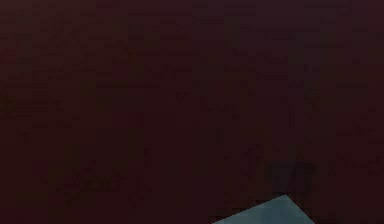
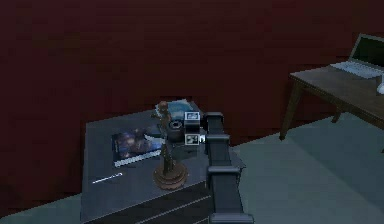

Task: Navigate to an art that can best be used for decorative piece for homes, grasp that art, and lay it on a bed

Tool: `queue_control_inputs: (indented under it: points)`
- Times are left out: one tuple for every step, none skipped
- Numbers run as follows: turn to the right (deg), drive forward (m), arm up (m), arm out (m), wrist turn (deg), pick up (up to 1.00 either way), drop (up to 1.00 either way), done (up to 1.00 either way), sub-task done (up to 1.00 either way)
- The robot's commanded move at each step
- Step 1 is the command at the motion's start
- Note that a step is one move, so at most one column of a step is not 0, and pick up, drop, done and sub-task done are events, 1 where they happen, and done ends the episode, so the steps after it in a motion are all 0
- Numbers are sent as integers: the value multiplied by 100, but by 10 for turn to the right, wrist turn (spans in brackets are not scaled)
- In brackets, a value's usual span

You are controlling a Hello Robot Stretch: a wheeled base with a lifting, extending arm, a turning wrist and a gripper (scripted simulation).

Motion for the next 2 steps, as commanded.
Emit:
queue_control_inputs:
  points:
    - [0,0,10,0,0,0,0,0,0]
    - [0,0,2,0,0,0,0,0,0]
